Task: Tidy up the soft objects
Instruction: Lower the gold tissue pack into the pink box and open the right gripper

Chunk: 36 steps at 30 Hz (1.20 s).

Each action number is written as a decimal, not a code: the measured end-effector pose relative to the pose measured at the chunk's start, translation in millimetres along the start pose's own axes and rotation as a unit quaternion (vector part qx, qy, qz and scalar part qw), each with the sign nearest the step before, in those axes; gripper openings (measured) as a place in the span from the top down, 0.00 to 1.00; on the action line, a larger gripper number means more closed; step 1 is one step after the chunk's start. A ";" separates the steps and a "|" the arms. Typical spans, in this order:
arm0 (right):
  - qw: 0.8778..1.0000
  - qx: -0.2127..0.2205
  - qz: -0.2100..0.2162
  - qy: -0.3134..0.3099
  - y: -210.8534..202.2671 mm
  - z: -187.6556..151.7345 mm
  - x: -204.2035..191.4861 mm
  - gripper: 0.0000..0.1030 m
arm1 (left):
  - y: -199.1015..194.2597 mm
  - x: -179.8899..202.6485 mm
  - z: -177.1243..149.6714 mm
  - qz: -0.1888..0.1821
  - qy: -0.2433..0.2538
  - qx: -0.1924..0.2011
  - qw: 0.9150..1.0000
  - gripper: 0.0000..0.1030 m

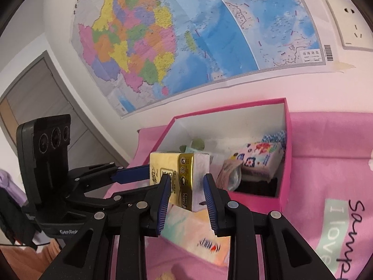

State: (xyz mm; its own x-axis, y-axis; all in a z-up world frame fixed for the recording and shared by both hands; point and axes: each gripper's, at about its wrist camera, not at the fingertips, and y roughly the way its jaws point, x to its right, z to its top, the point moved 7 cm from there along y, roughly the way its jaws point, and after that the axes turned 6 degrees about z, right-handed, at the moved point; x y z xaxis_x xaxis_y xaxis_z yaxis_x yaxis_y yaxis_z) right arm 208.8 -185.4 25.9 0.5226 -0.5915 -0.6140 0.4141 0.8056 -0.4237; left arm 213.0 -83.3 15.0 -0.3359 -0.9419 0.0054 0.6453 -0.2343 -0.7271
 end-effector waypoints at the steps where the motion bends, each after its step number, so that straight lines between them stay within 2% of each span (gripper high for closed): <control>1: 1.000 0.000 -0.002 0.000 2.7 3.0 1.4 0.72 | 2.5 -2.3 2.3 0.001 -0.002 -0.003 1.000 0.55; 7: 1.000 0.001 -0.004 0.013 17.0 18.1 13.1 0.72 | 16.4 -11.7 12.2 0.007 -0.010 -0.018 1.000 0.55; 24: 0.998 -0.009 -0.036 0.052 61.7 44.0 51.3 0.72 | 61.2 -30.2 32.5 0.062 -0.015 -0.062 0.996 0.55; 30: 0.996 0.009 -0.061 0.060 58.6 44.8 62.1 0.68 | 60.2 -41.9 33.7 0.076 -0.030 -0.057 0.995 0.55; 36: 0.996 -0.004 -0.070 0.045 53.8 27.2 62.3 0.65 | 49.5 -42.9 32.5 0.076 -0.035 -0.040 0.996 0.55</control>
State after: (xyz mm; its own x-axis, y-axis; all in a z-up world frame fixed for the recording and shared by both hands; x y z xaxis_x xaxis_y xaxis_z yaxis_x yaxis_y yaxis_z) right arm 283.9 -179.8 -16.9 0.3903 -0.6933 -0.6058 0.4728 0.7155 -0.5143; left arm 281.7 -62.4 1.1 -0.1881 -0.9800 -0.0642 0.6274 -0.0697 -0.7756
